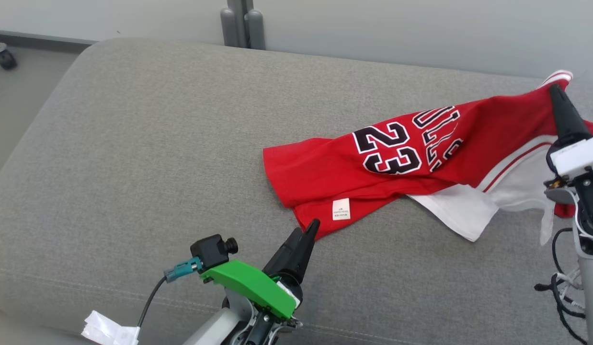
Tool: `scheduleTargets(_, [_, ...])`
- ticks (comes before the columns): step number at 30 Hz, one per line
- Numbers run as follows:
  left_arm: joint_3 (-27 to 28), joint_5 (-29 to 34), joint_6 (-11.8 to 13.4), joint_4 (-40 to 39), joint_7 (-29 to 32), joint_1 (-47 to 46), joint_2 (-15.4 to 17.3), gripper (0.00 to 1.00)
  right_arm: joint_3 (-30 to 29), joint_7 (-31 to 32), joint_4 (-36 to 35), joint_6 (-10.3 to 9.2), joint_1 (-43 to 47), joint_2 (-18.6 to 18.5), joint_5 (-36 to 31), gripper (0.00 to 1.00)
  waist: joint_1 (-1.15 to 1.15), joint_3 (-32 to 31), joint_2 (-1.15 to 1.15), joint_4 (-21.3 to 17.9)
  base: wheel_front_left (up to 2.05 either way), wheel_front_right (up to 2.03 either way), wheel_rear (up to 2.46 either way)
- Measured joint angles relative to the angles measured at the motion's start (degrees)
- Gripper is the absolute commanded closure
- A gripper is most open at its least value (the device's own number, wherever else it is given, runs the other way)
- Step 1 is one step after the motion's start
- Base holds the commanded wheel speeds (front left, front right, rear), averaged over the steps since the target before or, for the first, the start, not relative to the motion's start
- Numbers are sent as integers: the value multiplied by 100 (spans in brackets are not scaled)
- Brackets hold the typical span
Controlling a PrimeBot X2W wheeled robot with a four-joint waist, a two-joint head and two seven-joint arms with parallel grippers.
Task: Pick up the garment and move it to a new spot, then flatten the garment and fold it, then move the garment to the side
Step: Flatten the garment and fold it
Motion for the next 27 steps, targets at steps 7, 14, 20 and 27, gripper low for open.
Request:
scheduleTargets(7, [91,-51,0,33,0,-29,-4,0,-183,-131,-53,0,285,459,105,100,0,268,0,-357,0,0,0])
scheduleTargets(14, [312,0,-1,675,10,-633,269,0,-49,-148,-422,1,239,597,104,100,0,720,0,-677,0,0,0])
scheduleTargets(20, [158,492,-1,1234,59,-1078,495,0,-43,-151,-628,0,103,635,100,100,0,1108,0,-837,0,0,0])
scheduleTargets(27, [-97,740,-8,1481,40,-1269,446,0,-97,-252,-672,0,69,672,94,100,0,1471,0,-927,0,0,0])
